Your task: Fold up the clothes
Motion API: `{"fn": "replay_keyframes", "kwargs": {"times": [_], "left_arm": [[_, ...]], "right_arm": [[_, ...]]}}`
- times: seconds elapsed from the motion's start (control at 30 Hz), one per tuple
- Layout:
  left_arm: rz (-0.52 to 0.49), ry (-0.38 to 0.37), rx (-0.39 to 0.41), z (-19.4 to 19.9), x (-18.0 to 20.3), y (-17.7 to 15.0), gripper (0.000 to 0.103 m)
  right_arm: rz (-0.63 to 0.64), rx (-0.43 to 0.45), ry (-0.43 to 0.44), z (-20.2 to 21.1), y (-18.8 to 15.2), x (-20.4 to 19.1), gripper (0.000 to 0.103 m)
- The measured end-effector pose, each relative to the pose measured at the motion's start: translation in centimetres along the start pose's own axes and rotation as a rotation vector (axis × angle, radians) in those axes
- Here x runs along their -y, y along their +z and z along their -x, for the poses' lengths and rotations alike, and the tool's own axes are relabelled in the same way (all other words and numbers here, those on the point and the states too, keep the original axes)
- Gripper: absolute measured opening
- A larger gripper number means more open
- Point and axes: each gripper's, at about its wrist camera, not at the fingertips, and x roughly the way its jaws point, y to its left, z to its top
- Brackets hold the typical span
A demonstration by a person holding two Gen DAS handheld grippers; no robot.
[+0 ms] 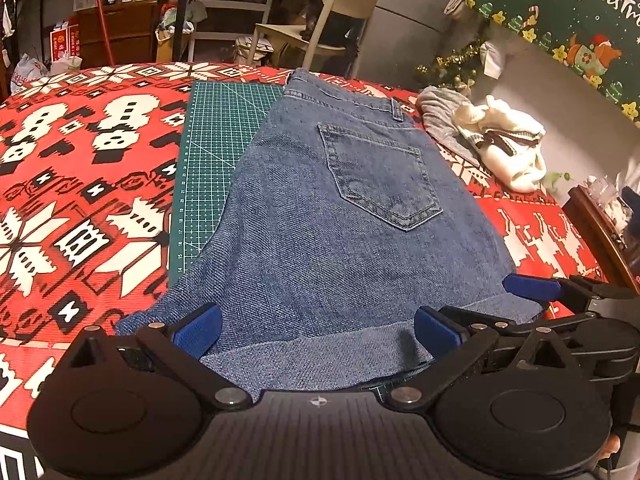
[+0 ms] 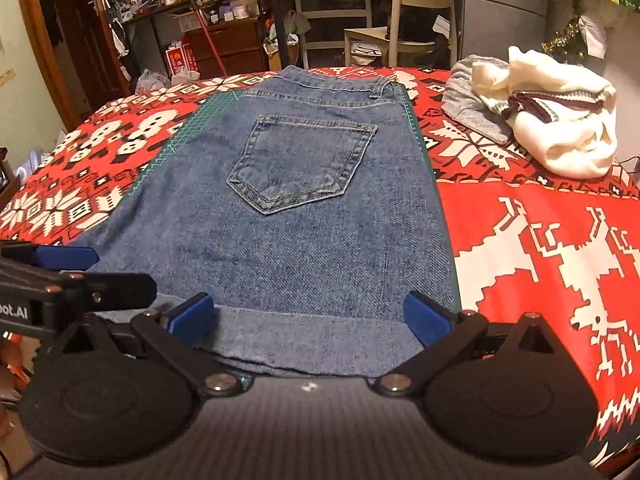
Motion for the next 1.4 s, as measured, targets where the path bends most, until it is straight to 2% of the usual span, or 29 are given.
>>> {"fn": "replay_keyframes", "kwargs": {"times": [0.1,0.23,0.4,0.47,0.73,0.83,0.9,0.97,1.03,1.13,1.17,1.23,1.27,1.3,1.33,1.4], "left_arm": [[-0.013,-0.002,-0.018,-0.1,0.0,0.2,0.103],[-0.042,0.000,-0.034,-0.2,0.3,0.3,0.103],[-0.005,0.005,0.017,0.1,0.1,0.0,0.103],[0.009,0.009,0.025,0.1,0.1,-0.1,0.103],[-0.024,-0.002,-0.031,-0.3,0.2,0.7,0.103],[-0.019,-0.013,-0.029,-0.1,-0.1,0.7,0.100],[-0.008,-0.007,-0.027,0.3,-0.2,0.9,0.088],[0.006,-0.007,-0.023,0.9,-0.3,1.3,0.065],[0.035,-0.048,-0.007,1.9,-0.7,2.0,0.054],[0.058,-0.072,0.057,3.3,-0.8,2.7,0.048],[0.055,-0.083,0.074,3.6,-0.7,3.0,0.040],[0.049,-0.098,0.082,3.6,-0.6,3.6,0.028],[0.048,-0.099,0.081,3.4,-0.5,4.0,0.020],[0.048,-0.096,0.079,3.0,-0.5,4.4,0.017],[0.049,-0.089,0.075,2.6,-0.5,4.7,0.012],[0.057,-0.067,0.064,1.7,-0.7,5.5,0.010]], "right_arm": [[0.002,0.000,0.005,0.0,-0.1,0.0,0.102],[0.009,-0.043,0.020,-0.3,0.6,0.2,0.102],[0.011,-0.047,0.007,-0.4,0.6,0.1,0.102],[0.015,-0.047,0.003,-0.4,0.6,0.0,0.102],[0.018,-0.024,-0.023,-0.4,0.4,-0.4,0.102],[0.019,-0.003,-0.035,-0.2,0.2,-0.7,0.102],[0.022,0.000,-0.029,0.1,0.3,-0.8,0.095],[0.024,0.008,-0.029,0.7,0.6,-0.8,0.086],[0.012,0.023,-0.028,1.6,1.0,-0.5,0.082],[-0.013,0.031,-0.003,2.7,1.8,0.2,0.072],[-0.028,0.031,0.001,2.9,2.1,0.4,0.069],[-0.042,0.033,-0.003,3.1,2.6,0.6,0.057],[-0.044,0.033,-0.006,3.1,2.8,0.6,0.047],[-0.036,0.031,-0.021,3.0,3.1,0.6,0.037],[-0.021,0.028,-0.040,2.8,3.3,0.4,0.032],[0.007,0.027,-0.076,2.4,3.8,0.1,0.020]]}}
